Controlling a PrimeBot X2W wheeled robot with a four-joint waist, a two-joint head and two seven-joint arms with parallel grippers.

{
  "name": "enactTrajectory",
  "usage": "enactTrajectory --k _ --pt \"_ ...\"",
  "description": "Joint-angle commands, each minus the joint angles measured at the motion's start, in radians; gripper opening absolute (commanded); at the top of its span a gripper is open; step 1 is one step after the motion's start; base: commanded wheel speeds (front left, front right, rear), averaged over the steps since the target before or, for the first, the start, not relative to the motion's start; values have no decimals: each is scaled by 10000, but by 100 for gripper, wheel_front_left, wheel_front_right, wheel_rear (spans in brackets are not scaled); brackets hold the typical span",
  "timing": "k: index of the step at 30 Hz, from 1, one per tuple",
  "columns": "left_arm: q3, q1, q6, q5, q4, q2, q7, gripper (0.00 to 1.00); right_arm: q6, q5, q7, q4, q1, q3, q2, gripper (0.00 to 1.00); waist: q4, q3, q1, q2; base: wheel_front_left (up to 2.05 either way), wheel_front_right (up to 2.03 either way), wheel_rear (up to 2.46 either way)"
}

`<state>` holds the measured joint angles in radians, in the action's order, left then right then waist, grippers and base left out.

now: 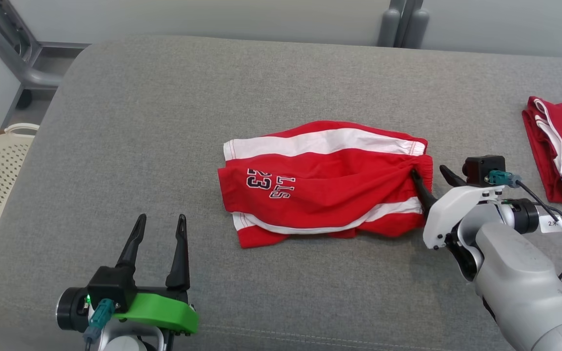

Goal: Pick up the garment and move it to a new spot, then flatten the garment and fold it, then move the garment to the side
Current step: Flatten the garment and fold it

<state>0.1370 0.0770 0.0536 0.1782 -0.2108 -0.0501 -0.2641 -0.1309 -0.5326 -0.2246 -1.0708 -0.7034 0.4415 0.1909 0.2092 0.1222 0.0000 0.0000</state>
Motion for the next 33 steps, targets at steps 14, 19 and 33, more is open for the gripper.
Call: enactTrajectory --k 14,19,33 --pt "-279 -275 -104 -38 91 -14 7 100 3 245 -401 2351 1445 -405 470 100 -741 -414 0 0 0 0 0" --pt "-488 -458 -51 -103 149 -14 7 100 3 582 -404 3404 2261 -852 488 100 -935 -577 0 0 0 0 0" --pt "-787 -985 -115 -95 311 -14 7 100 4 1282 -406 5654 4360 -1880 326 100 -1128 -1086 0 0 0 0 0"
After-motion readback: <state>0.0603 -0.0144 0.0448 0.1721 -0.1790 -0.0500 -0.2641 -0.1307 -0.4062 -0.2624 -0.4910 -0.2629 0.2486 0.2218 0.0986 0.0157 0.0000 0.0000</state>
